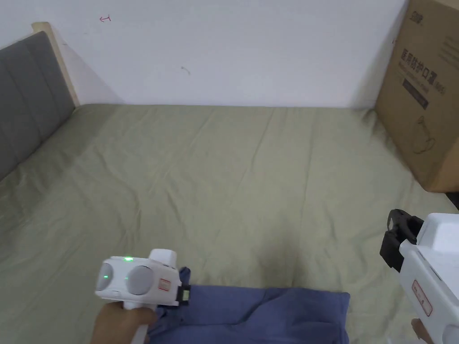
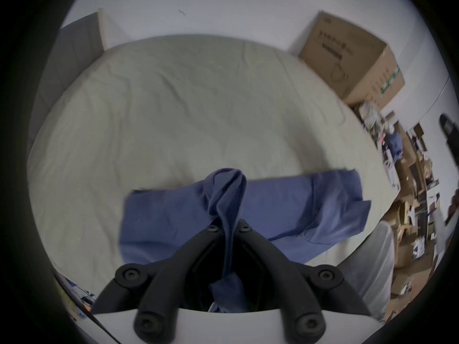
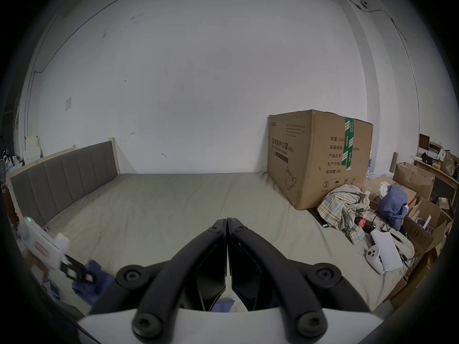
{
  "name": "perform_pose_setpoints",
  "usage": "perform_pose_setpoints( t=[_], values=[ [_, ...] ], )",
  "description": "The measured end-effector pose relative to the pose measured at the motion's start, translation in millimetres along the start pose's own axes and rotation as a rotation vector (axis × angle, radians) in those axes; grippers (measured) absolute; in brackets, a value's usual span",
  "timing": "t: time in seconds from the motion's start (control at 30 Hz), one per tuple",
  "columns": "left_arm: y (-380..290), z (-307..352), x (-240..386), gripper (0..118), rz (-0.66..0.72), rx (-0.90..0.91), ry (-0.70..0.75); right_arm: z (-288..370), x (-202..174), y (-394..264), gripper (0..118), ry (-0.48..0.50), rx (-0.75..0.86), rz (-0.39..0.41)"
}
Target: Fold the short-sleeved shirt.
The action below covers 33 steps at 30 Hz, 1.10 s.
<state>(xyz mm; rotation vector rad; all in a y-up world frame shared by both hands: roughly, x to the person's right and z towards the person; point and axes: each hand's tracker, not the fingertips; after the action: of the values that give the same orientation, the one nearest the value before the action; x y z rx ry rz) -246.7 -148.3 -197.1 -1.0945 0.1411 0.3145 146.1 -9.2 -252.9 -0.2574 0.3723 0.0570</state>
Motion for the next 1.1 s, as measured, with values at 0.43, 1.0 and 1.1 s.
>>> perform_pose_setpoints(
  t=[0.43, 1.0, 1.1],
  values=[
    [-12, -13, 14, 94, 0.103, 0.003, -0.130, 5, 11, -2, 0, -0.023, -0.010, -0.009],
    [-46, 30, -66, 0, 0.109, 0.394, 0.148, 4, 3, 3, 0, 0.002, 0.003, -0.010],
    [-59, 12, -61, 0, 0.128, 0.374, 0.141, 4, 3, 2, 0, 0.000, -0.001, 0.001]
  ],
)
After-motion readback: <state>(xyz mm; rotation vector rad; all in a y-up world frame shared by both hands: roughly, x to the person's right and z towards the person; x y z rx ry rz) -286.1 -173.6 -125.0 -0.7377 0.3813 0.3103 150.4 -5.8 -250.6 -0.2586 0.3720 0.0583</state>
